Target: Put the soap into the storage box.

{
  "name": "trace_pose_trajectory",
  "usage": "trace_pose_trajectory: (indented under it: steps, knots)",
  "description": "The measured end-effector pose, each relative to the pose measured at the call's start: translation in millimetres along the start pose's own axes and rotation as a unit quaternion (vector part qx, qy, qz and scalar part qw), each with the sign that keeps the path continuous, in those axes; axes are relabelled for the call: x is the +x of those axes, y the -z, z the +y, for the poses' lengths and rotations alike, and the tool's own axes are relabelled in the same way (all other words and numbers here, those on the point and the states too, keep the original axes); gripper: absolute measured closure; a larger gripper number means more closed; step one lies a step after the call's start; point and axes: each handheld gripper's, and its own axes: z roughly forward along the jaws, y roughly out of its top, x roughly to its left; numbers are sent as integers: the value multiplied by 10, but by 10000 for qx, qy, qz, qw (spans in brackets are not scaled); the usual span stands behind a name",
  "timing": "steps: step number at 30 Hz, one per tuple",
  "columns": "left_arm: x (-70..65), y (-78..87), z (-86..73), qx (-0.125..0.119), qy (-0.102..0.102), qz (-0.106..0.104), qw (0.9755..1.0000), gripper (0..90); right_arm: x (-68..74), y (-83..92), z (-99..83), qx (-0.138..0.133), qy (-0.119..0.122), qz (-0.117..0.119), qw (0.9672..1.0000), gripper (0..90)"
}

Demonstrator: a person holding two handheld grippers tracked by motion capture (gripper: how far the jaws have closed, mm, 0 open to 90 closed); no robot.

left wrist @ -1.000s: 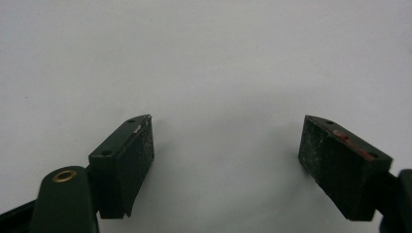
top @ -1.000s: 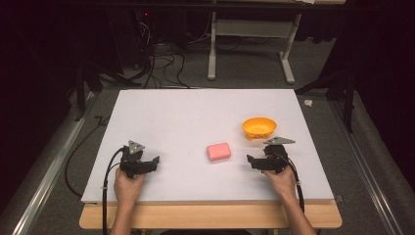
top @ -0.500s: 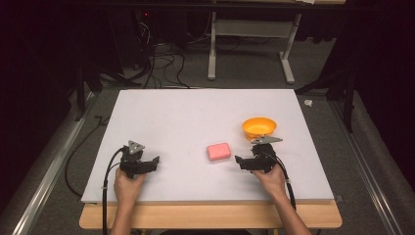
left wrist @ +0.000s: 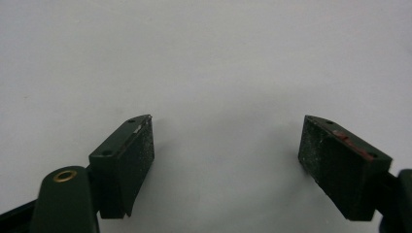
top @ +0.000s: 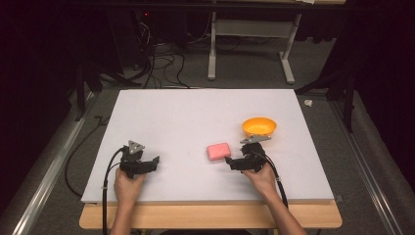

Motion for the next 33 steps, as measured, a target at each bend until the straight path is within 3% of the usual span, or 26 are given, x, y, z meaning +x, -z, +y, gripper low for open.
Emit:
trace_pose_trajectory:
  steps: [13, 20, 33]
  knots:
    - [-5, 2, -1, -3, -17, 19, 10000, 211, 180, -132, 228, 11, 1, 56, 10000, 130]
    - [-4, 3, 0, 3, -12, 8, 10000, 211, 255, -233, 264, 68, -92, 156, 9998, 124]
    - [-4, 2, -1, -5, -10, 15, 10000, 211, 304, -348, 304, 139, -256, -54, 9996, 121]
